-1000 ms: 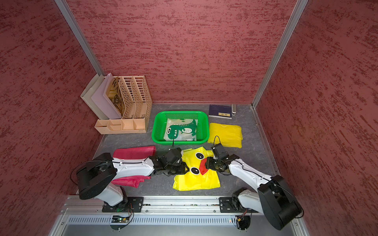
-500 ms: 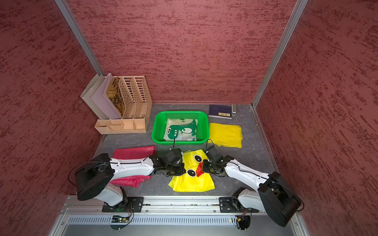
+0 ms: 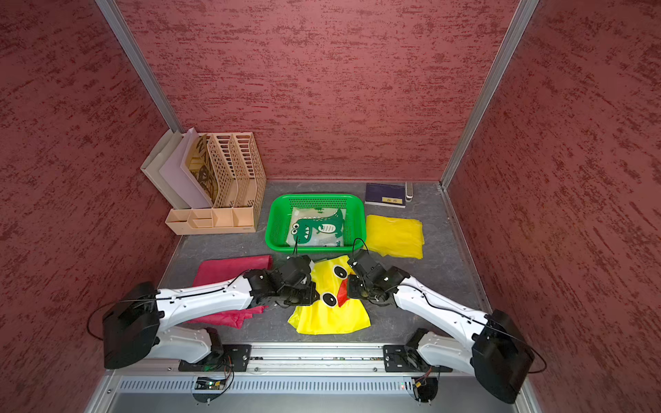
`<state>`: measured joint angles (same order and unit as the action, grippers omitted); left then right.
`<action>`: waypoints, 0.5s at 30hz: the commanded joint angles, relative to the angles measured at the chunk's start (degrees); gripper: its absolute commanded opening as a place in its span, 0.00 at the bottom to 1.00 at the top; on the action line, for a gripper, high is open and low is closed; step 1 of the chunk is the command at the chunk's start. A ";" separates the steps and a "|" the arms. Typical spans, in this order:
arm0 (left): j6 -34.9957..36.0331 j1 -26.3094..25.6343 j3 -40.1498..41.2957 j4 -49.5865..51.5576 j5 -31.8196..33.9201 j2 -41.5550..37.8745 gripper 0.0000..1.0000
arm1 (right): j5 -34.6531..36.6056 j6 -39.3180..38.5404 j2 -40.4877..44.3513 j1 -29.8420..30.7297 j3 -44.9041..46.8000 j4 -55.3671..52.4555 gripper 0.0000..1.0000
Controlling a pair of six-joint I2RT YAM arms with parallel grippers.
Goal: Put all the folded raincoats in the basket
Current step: Place the raincoat in the basket.
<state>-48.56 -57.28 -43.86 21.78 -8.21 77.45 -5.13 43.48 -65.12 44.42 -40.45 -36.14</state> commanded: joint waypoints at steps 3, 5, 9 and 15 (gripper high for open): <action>1.18 -0.18 -2.98 3.38 2.51 -4.57 0.00 | 1.16 1.08 3.27 1.61 -4.93 -4.70 0.00; 1.53 -0.20 -3.49 4.09 2.63 -5.85 0.00 | 1.46 1.10 3.93 1.93 -6.66 -6.20 0.00; 2.09 0.03 -4.36 5.63 3.34 -7.68 0.00 | 2.28 1.23 4.52 2.51 -10.27 -8.23 0.00; 4.05 2.82 -7.26 9.04 4.71 -9.99 0.00 | 3.39 0.22 3.33 2.60 -15.17 -8.41 0.00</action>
<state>-46.57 -55.88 -48.90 29.80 -4.93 69.12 -3.33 44.12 -61.58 46.30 -52.75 -44.18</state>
